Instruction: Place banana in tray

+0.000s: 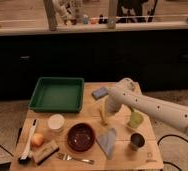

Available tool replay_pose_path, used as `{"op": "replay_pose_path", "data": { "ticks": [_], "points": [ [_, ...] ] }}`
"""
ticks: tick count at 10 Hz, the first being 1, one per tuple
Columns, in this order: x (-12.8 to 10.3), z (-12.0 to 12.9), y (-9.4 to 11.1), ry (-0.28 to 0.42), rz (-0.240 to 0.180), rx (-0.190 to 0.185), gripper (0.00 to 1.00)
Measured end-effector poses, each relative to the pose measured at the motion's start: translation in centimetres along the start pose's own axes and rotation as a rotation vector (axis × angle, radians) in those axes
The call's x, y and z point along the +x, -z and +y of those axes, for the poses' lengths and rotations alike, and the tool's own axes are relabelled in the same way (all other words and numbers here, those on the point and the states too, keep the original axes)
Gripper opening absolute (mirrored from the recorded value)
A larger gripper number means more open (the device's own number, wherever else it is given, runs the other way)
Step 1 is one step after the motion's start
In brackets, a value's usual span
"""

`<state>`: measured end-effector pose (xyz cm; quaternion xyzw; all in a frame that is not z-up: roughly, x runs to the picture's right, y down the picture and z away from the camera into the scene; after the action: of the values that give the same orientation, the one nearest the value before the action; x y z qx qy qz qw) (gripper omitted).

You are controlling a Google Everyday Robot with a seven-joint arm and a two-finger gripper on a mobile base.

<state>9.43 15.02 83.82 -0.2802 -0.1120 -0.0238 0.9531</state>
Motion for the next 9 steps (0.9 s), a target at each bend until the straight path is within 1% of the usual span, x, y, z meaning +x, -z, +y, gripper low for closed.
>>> {"op": "replay_pose_path", "data": {
  "ticks": [3, 4, 6, 9],
  "points": [
    [0.1, -0.1, -0.2, 0.053, -0.011, -0.025, 0.76],
    [0.0, -0.4, -0.4, 0.087, -0.019, -0.038, 0.76],
    [0.2, -0.5, -0.7, 0.127, -0.028, -0.062, 0.76],
    [-0.5, -0.7, -1.6, 0.200, -0.040, -0.096, 0.76]
  ]
}}
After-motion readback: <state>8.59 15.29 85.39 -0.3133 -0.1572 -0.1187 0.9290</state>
